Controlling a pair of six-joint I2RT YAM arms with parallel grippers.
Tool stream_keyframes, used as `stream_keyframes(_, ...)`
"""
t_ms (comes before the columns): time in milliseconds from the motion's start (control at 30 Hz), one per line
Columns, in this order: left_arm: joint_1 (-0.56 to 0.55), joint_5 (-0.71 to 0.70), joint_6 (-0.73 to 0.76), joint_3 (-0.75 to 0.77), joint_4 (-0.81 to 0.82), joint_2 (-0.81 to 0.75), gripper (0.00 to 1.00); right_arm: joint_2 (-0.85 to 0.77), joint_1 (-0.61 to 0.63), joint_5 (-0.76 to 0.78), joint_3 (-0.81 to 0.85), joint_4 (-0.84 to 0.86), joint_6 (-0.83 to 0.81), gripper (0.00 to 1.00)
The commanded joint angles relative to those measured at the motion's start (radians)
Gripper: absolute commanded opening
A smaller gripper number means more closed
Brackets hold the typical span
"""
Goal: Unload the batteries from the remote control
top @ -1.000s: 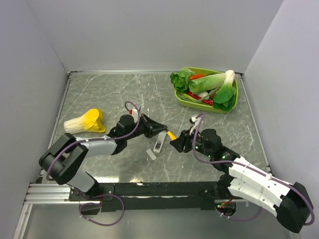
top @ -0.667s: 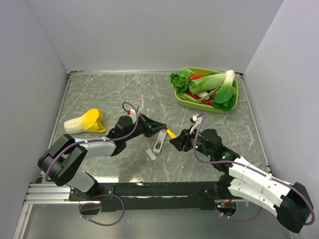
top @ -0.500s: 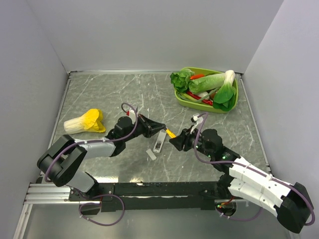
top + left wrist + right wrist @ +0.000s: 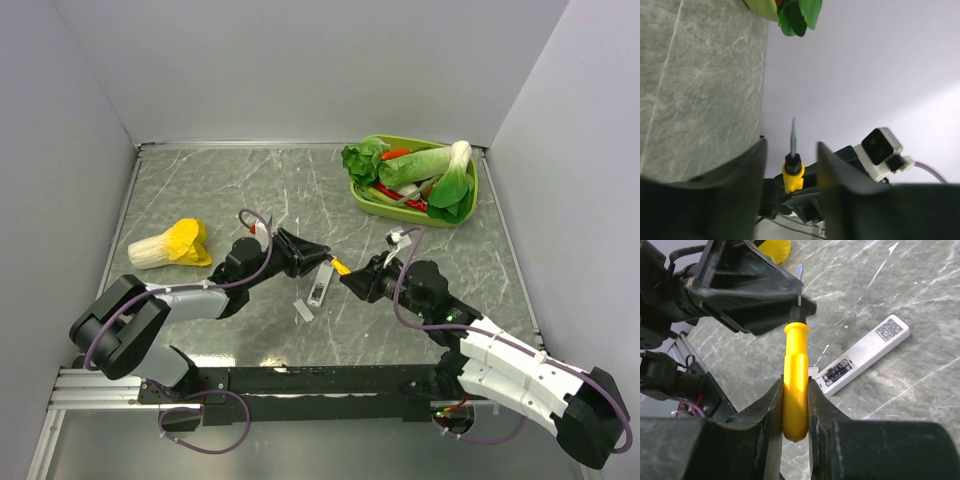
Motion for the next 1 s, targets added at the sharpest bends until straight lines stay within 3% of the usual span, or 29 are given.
stream_keyframes(0,0.0,-0.052,0.009,-0.024,-0.009,-0.068,0.7,-0.044,0.004,0.064,0.013,0.0,-0.018,0.0)
stream_keyframes(133,0.007,-0.136,0.156,0.022,-0.253,-0.158,0.84,-0.058,0.004,0.112,0.114,-0.238,-0.123,0.0)
stream_keyframes(167,0.01,-0.191,0.235,0.069,-0.408,-0.176,0.85,-0.053,0.004,0.12,0.142,-0.282,-0.143,0.0)
stream_keyframes(267,0.016,-0.268,0.395,0.137,-0.625,-0.235,0.84,0.014,0.005,0.124,0.281,-0.52,-0.23,0.0)
stream_keyframes(367,0.046,-0.305,0.501,0.153,-0.686,-0.269,0.8,0.105,0.007,0.124,0.408,-0.702,-0.304,0.0)
stream_keyframes(467,0.115,-0.219,0.544,0.141,-0.691,-0.269,0.76,0.158,0.007,0.091,0.487,-0.793,-0.377,0.0)
stream_keyframes(600,0.212,-0.005,0.532,0.079,-0.587,-0.237,0.68,0.301,0.017,-0.013,0.582,-0.947,-0.5,0.0)
stream_keyframes(767,0.229,0.062,0.577,0.073,-0.551,-0.152,0.66,0.514,0.1,0.104,0.757,-1.094,-0.551,0.0)
stream_keyframes(967,0.229,0.178,0.566,0.07,-0.455,-0.029,0.51,0.626,0.183,0.225,0.801,-1.104,-0.634,0.0)
